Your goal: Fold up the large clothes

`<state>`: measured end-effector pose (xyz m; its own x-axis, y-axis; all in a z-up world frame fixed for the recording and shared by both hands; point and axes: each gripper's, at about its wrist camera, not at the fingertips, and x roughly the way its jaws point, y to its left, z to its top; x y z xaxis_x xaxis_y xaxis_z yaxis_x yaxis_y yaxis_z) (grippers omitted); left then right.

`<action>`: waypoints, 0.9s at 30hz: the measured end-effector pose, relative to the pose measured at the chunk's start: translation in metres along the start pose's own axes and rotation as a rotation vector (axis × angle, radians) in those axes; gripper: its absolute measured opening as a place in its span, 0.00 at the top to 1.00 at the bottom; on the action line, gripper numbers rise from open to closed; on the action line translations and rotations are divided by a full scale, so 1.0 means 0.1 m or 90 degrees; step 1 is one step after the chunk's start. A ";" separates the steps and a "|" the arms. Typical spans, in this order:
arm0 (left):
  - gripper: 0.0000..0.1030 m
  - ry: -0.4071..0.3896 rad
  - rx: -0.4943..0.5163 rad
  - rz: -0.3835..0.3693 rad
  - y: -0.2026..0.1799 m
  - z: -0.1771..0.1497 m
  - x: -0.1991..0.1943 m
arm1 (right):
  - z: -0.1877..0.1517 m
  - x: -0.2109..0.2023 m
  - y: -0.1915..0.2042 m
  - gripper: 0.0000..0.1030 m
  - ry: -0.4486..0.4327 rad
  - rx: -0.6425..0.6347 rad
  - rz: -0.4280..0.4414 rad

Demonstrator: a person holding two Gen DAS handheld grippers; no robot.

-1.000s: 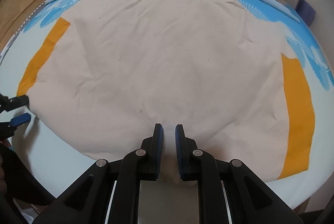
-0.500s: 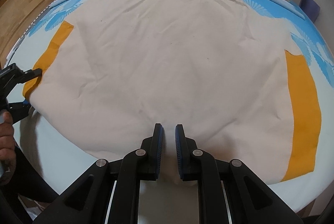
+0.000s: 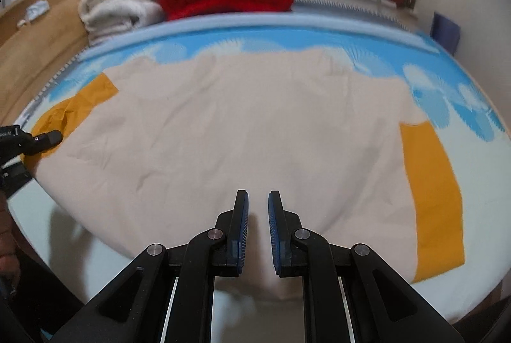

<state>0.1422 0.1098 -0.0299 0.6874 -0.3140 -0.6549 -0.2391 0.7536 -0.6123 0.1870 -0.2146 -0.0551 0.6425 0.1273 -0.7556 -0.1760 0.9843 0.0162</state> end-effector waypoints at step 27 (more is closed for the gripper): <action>0.91 -0.036 0.382 0.017 -1.57 -0.62 -0.31 | 0.74 -0.86 -1.07 0.46 -0.144 -0.080 0.017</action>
<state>0.1162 -0.0344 0.0587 0.7256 -0.2714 -0.6324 0.1602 0.9603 -0.2283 0.2054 -0.3218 0.0568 0.7842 0.1904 -0.5906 -0.2766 0.9592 -0.0579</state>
